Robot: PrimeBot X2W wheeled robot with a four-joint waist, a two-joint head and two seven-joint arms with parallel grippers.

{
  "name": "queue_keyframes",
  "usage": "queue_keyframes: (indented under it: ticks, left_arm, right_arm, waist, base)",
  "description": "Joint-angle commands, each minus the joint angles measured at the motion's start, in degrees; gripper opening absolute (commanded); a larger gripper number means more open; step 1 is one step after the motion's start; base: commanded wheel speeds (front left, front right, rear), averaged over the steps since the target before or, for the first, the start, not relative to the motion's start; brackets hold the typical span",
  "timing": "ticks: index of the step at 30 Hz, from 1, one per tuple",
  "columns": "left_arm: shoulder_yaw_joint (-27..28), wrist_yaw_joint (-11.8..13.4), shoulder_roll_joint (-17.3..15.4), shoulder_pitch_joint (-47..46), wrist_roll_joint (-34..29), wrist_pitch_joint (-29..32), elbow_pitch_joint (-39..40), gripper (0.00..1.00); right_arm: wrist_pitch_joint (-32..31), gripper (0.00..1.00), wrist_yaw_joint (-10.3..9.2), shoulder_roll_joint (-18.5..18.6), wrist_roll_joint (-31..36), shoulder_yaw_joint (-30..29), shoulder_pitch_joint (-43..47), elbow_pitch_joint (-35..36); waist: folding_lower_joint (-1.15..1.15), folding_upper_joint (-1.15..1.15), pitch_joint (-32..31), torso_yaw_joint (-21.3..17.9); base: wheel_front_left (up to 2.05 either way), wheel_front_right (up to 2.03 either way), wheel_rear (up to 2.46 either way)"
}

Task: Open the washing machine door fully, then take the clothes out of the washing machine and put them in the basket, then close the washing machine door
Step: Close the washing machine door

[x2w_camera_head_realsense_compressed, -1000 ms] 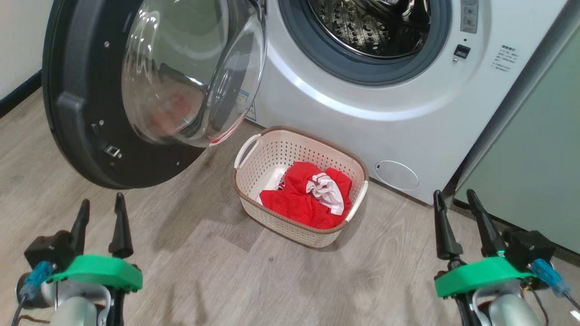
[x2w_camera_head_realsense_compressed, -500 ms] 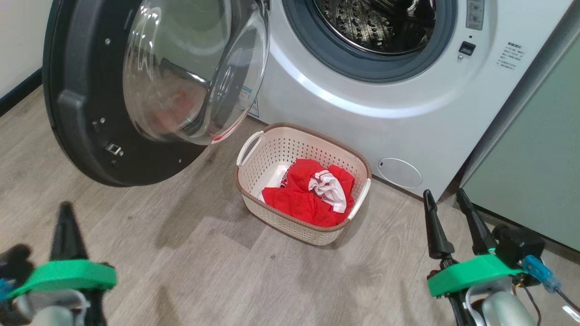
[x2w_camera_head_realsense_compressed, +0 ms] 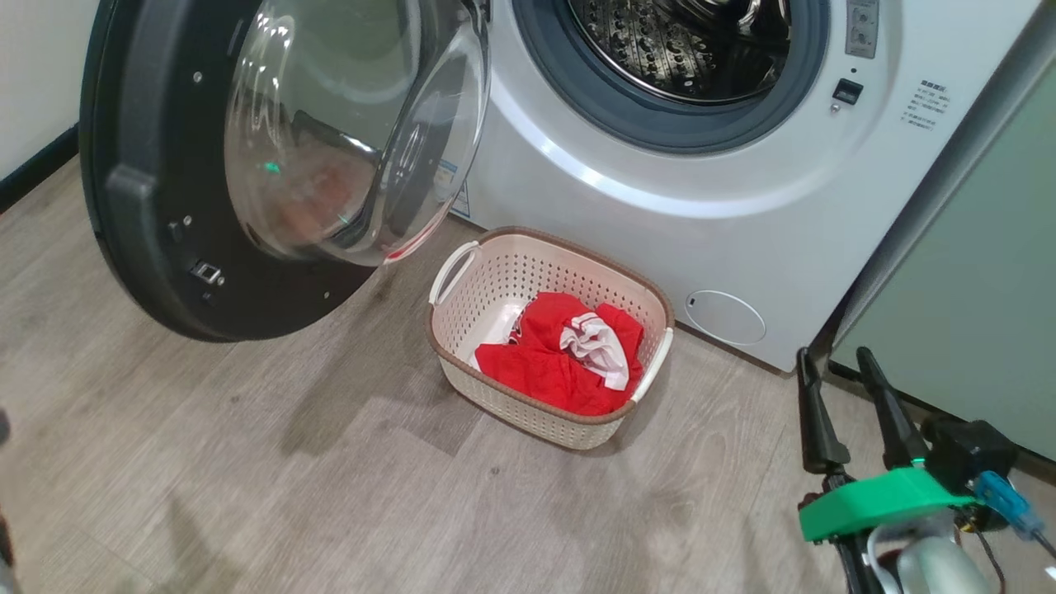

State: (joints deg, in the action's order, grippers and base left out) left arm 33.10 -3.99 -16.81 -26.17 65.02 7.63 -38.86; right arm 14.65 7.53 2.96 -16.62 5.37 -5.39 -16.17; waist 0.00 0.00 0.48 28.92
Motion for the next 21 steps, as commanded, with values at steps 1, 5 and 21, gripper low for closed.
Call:
queue_keyframes:
  ticks: [1,5,21]
  left_arm:
    - [1.96,1.57,-3.97,-5.89,2.58,3.94,-1.2,0.0]
    - [3.39,5.79,-7.77,-13.41,7.2,11.51,-8.57,0.0]
    - [0.67,5.99,-14.48,-23.56,8.37,22.04,-19.36,0.0]
  right_arm:
    - [0.35,1.0,-0.04,0.43,0.4,0.61,-0.04,2.17]
    - [0.35,1.0,-0.04,0.36,0.68,-0.29,0.94,2.69]
    - [0.35,1.0,-0.04,2.3,1.25,0.3,-0.26,2.97]
  waist:
    - [0.0,0.0,-0.13,-0.13]
    - [0.0,0.0,-0.32,-0.78]
    - [0.0,0.0,3.91,-8.02]
  base:
    - [0.0,0.0,0.0]
    - [0.0,0.0,0.0]
    - [0.0,0.0,0.0]
